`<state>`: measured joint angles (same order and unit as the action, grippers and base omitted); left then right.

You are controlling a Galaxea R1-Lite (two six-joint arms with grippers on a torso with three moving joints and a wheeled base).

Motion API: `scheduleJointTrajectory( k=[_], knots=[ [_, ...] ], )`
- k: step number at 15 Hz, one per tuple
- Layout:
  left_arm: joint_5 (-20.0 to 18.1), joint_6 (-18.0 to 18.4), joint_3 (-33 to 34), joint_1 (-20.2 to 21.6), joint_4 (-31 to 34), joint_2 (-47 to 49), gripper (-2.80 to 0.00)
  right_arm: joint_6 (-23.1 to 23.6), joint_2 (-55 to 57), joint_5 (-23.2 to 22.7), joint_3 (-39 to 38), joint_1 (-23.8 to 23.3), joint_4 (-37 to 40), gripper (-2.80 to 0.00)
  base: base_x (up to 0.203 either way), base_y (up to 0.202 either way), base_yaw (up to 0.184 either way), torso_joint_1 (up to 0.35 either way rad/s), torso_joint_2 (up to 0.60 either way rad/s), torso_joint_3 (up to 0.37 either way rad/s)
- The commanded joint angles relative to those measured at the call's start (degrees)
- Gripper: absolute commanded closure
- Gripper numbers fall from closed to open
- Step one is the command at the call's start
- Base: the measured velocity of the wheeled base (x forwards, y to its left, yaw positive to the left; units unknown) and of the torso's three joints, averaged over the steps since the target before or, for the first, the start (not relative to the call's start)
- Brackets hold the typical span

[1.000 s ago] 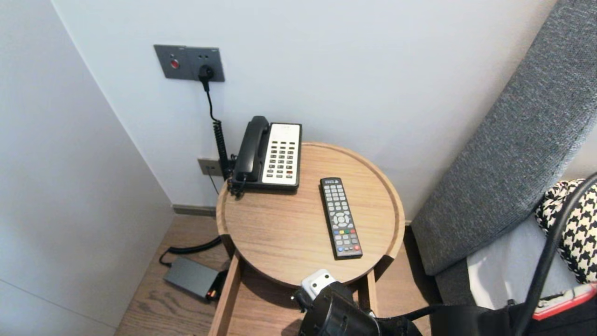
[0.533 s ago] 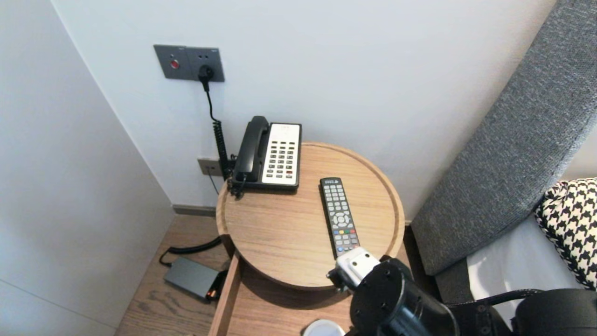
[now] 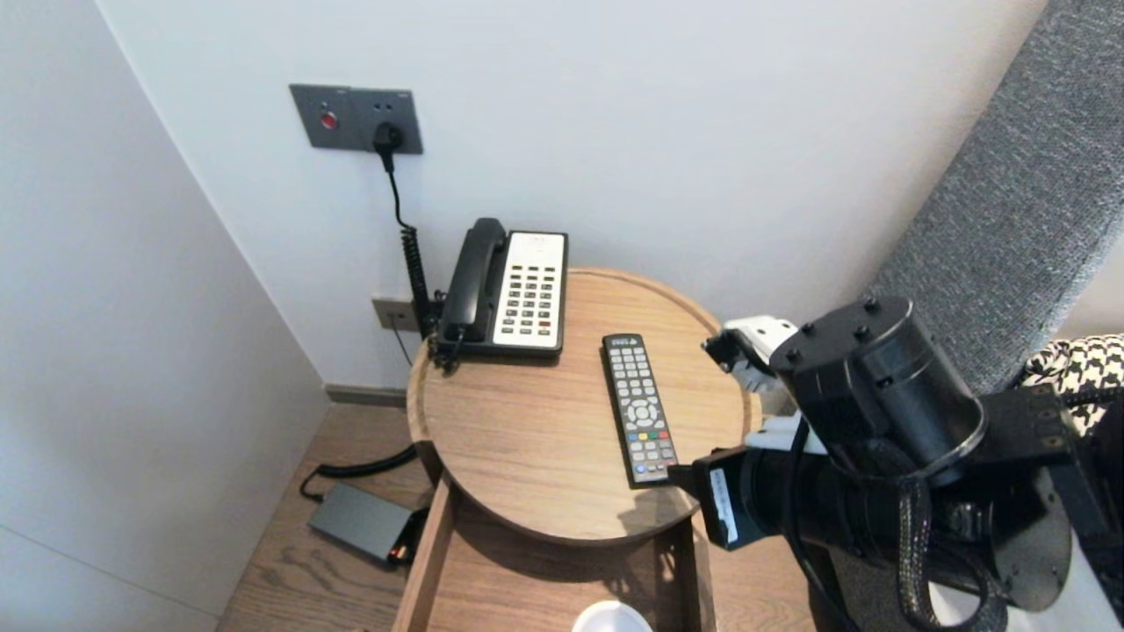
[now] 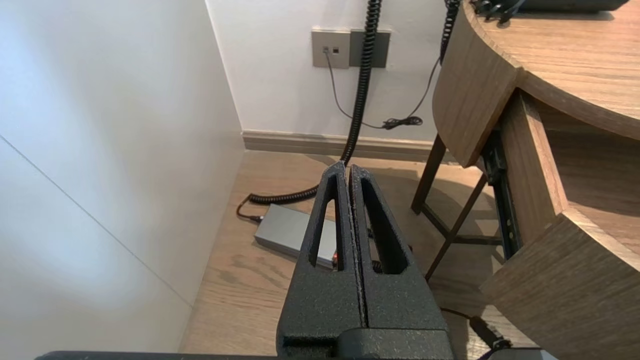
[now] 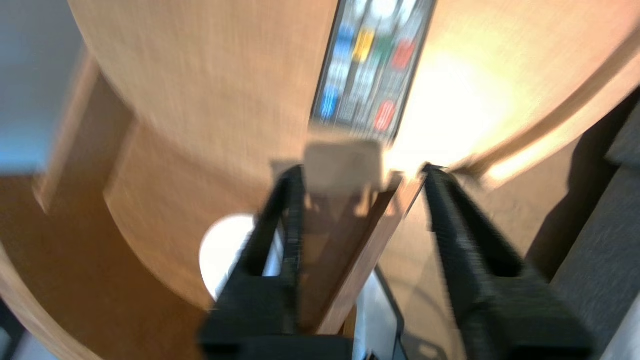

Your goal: Put the remote controls on the table in the drawer one by one

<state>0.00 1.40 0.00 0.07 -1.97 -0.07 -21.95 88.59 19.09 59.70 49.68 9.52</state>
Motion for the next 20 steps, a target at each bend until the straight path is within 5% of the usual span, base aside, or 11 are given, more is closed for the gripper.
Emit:
scheduleJointTrajectory(
  k=[1,9,10,20],
  knots=[
    [0.0,0.0,0.7,0.01,-0.05,-0.01,0.0,0.16,2.08,0.13,7.74,-1.72,2.47,0.0,0.0,0.0,0.0,0.0,0.0,0.0],
    [0.0,0.0,0.7,0.01,-0.05,-0.01,0.0,1.71,12.87,3.73,19.96,-2.35,4.96,0.0,0.0,0.0,0.0,0.0,0.0,0.0],
    [0.0,0.0,0.7,0.01,-0.05,-0.01,0.0,1.62,13.99,6.08,20.07,-2.01,4.65,-2.8,0.0,0.0,0.0,0.0,0.0,0.0],
    [0.0,0.0,0.7,0.01,-0.05,-0.01,0.0,-2.39,18.96,11.85,20.66,-2.05,1.62,-2.8,0.0,0.0,0.0,0.0,0.0,0.0]
  ],
)
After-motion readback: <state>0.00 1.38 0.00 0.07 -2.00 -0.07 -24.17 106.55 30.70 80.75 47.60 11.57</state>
